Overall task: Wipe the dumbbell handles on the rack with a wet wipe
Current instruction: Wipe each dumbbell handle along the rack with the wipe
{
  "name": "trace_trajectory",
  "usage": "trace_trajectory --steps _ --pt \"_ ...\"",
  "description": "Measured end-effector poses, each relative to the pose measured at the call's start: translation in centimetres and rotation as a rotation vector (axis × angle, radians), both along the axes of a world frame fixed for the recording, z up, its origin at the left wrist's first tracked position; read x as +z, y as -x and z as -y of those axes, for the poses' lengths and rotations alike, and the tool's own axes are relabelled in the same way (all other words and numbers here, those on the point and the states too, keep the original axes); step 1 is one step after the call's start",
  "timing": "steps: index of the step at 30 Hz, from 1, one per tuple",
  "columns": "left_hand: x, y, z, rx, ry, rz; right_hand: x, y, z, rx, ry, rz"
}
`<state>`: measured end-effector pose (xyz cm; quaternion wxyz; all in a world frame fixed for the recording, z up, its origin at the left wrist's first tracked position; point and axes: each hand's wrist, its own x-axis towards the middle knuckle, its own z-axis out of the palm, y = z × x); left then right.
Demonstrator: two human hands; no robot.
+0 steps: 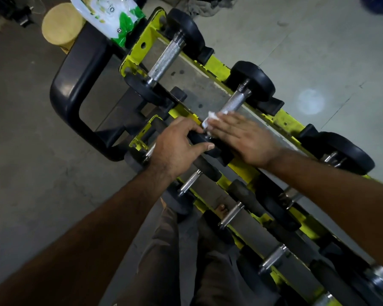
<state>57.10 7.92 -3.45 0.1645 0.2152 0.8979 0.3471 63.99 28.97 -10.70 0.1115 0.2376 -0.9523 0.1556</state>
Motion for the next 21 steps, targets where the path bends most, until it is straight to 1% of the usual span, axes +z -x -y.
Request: trace_trajectory --steps 2,3,4,6,7,8,9,10,12,13,14,16,17,19,20,21 --pt "0.0 -0.2 -0.1 0.019 0.001 0.018 0.1 0.8 -1.5 -0.22 0.026 -0.058" --pt "0.1 -0.4 -0.1 0.027 -0.003 0.02 0.1 0.6 -1.1 -0.321 0.068 -0.047" --pt "0.2 -0.5 -0.2 0.035 -0.009 0.011 -0.1 0.2 0.0 -0.338 0.103 -0.039" --pt "0.2 -0.8 -0.4 0.03 -0.005 -0.011 -0.7 -1.2 2.2 -0.148 0.129 0.014" --pt "0.2 -0.9 -0.4 0.022 0.003 -0.015 -0.6 -1.5 2.0 -0.046 0.1 0.046" --pt "0.1 -1.0 -0.4 0.02 0.01 -0.017 -0.3 -1.3 1.1 0.003 0.056 0.057" --pt "0.1 -1.1 -0.4 0.026 0.015 -0.019 -0.1 -0.8 -0.1 -0.018 0.023 0.044" --pt "0.1 -1.1 -0.4 0.032 0.02 -0.02 0.1 -0.1 -1.1 -0.097 0.023 0.022" --pt "0.1 -1.4 -0.6 0.039 0.03 -0.015 0.4 0.4 -1.2 -0.289 0.089 0.008" --pt "0.2 -1.6 -0.7 0.044 0.035 -0.011 0.4 0.0 -0.1 -0.294 0.115 0.001" --pt "0.4 -1.8 -0.8 0.047 0.044 -0.012 0.3 -0.5 1.1 -0.237 0.125 0.021" --pt "0.7 -2.2 -1.0 0.038 0.074 -0.027 0.2 -1.1 1.9 -0.087 0.083 0.062" --pt "0.7 -2.3 -1.1 0.03 0.089 -0.035 0.5 -0.7 1.3 -0.089 0.065 0.059" --pt "0.5 -2.7 -1.2 0.019 0.104 -0.074 1.0 0.5 -0.2 -0.251 0.067 0.019" --pt "0.4 -2.9 -1.2 0.011 0.107 -0.096 1.2 0.6 -0.3 -0.339 0.08 0.041" --pt "0.3 -3.1 -1.2 0.0 0.107 -0.108 1.3 0.3 0.3 -0.365 0.082 0.055"
